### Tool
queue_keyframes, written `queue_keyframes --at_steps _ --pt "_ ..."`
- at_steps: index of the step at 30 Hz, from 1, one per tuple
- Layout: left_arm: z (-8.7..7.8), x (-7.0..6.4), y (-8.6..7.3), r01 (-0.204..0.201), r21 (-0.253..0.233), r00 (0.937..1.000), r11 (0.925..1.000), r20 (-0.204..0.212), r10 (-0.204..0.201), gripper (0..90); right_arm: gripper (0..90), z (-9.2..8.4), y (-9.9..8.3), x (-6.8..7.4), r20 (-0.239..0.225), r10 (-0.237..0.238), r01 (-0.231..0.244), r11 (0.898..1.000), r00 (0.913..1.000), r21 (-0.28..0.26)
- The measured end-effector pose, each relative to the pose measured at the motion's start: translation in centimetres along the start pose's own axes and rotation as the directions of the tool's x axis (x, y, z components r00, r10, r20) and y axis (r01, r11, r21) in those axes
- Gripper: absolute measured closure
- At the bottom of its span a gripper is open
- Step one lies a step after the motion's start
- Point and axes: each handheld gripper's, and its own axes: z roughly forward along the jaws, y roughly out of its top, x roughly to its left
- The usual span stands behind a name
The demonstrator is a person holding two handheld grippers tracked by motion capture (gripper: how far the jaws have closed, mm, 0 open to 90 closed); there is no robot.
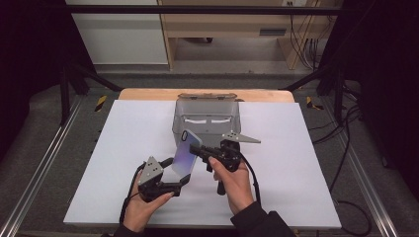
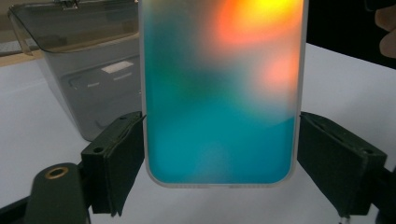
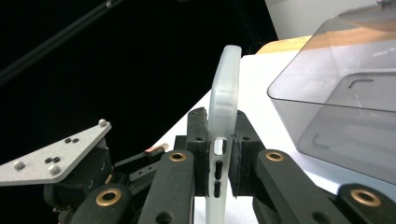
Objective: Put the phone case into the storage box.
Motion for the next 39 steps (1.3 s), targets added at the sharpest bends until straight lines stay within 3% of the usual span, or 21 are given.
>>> queue_keyframes --at_steps 4,6,7,8,11,14,17,19,20,23,24,25,26,27,30,31,32,34,35,36,39 --pt "0.0 0.1 0.0 0.014 -0.019 0.9999 0.9997 -0.007 -0.014 16.6 81.1 0.3 0.2 0.8 0.041 -0.030 0.030 1.000 0.9987 -0.005" --pt "-0.1 0.2 -0.1 0.023 -0.058 0.9992 0.9980 -0.031 -0.025 18.2 81.4 0.7 0.4 1.8 0.077 -0.056 0.057 0.998 0.9955 -0.012" --pt "-0.1 0.2 -0.1 0.023 -0.058 0.9992 0.9980 -0.031 -0.025 15.2 81.4 0.7 0.4 1.8 0.077 -0.056 0.057 0.998 0.9955 -0.012" --pt "-0.2 0.2 -0.1 0.016 -0.067 0.9978 0.9977 -0.064 -0.020 12.9 81.3 0.9 0.6 2.3 0.098 -0.066 0.068 0.997 0.9929 -0.019" --pt "-0.4 0.1 0.0 0.006 -0.085 0.9956 0.9964 -0.092 -0.014 11.6 81.3 1.2 0.7 2.7 0.115 -0.075 0.078 0.997 0.9906 -0.020" --pt "-0.8 -0.4 0.4 -0.039 -0.117 0.9862 0.9924 -0.165 0.020 10.1 81.4 1.8 0.9 3.1 0.171 -0.081 0.089 0.995 0.9819 -0.035" --pt "-0.9 -0.6 0.5 -0.057 -0.131 0.9815 0.9898 -0.189 0.032 10.1 81.3 2.0 1.0 3.2 0.185 -0.068 0.078 0.996 0.9804 -0.047" --pt "-1.0 -1.0 0.6 -0.100 -0.138 0.9731 0.9854 -0.220 0.068 10.1 81.3 2.3 1.0 3.3 0.201 -0.057 0.071 0.996 0.9779 -0.062" --pt "-1.0 -1.0 0.6 -0.100 -0.138 0.9731 0.9854 -0.220 0.068 10.2 81.3 2.3 1.0 3.3 0.201 -0.057 0.071 0.996 0.9779 -0.062" --pt "-0.9 -1.4 0.6 -0.128 -0.147 0.9656 0.9807 -0.244 0.089 11.6 81.3 2.6 1.1 3.4 0.201 -0.040 0.056 0.996 0.9788 -0.072" --pt "-0.8 -1.6 0.6 -0.147 -0.150 0.9593 0.9776 -0.262 0.104 13.3 81.3 2.8 1.1 3.5 0.200 -0.037 0.053 0.996 0.9790 -0.077" --pt "-0.8 -1.6 0.6 -0.147 -0.150 0.9593 0.9776 -0.262 0.104 15.0 81.3 2.8 1.1 3.5 0.200 -0.037 0.053 0.996 0.9790 -0.077" --pt "-0.7 -1.8 0.7 -0.183 -0.147 0.9474 0.9720 -0.290 0.135 18.1 81.3 3.0 1.1 3.7 0.196 -0.024 0.040 0.996 0.9803 -0.078" --pt "-0.7 -1.8 0.7 -0.183 -0.147 0.9474 0.9720 -0.290 0.135 19.7 81.3 3.0 1.1 3.7 0.196 -0.024 0.040 0.996 0.9803 -0.078" --pt "-0.7 -2.2 0.6 -0.210 -0.135 0.9332 0.9684 -0.323 0.158 27.3 81.3 3.4 1.2 4.0 0.188 -0.004 0.020 0.996 0.9822 -0.085" --pt "-0.7 -2.3 0.6 -0.223 -0.132 0.9277 0.9659 -0.333 0.169 27.3 81.3 3.4 1.2 4.0 0.188 -0.004 0.020 0.996 0.9822 -0.085" --pt "-0.6 -2.5 0.6 -0.242 -0.121 0.9175 0.9628 -0.352 0.186 29.1 81.3 3.5 1.2 4.0 0.187 -0.002 0.018 0.996 0.9824 -0.088" --pt "-0.5 -2.6 0.5 -0.255 -0.111 0.9088 0.9604 -0.367 0.199 33.0 81.3 3.8 1.2 4.4 0.182 0.010 0.007 0.996 0.9832 -0.092" --pt "-0.5 -2.6 0.5 -0.255 -0.111 0.9088 0.9604 -0.367 0.199 33.8 81.3 3.8 1.2 4.4 0.182 0.010 0.007 0.996 0.9832 -0.092" --pt "-0.5 -2.6 0.5 -0.259 -0.106 0.9036 0.9600 -0.378 0.202 33.8 81.3 3.9 1.2 4.4 0.184 0.010 0.007 0.996 0.9829 -0.093" --pt "-0.4 -2.6 0.4 -0.261 -0.098 0.8969 0.9604 -0.393 0.204 36.6 81.3 4.2 1.1 4.7 0.175 0.025 -0.009 0.996 0.9842 -0.093"
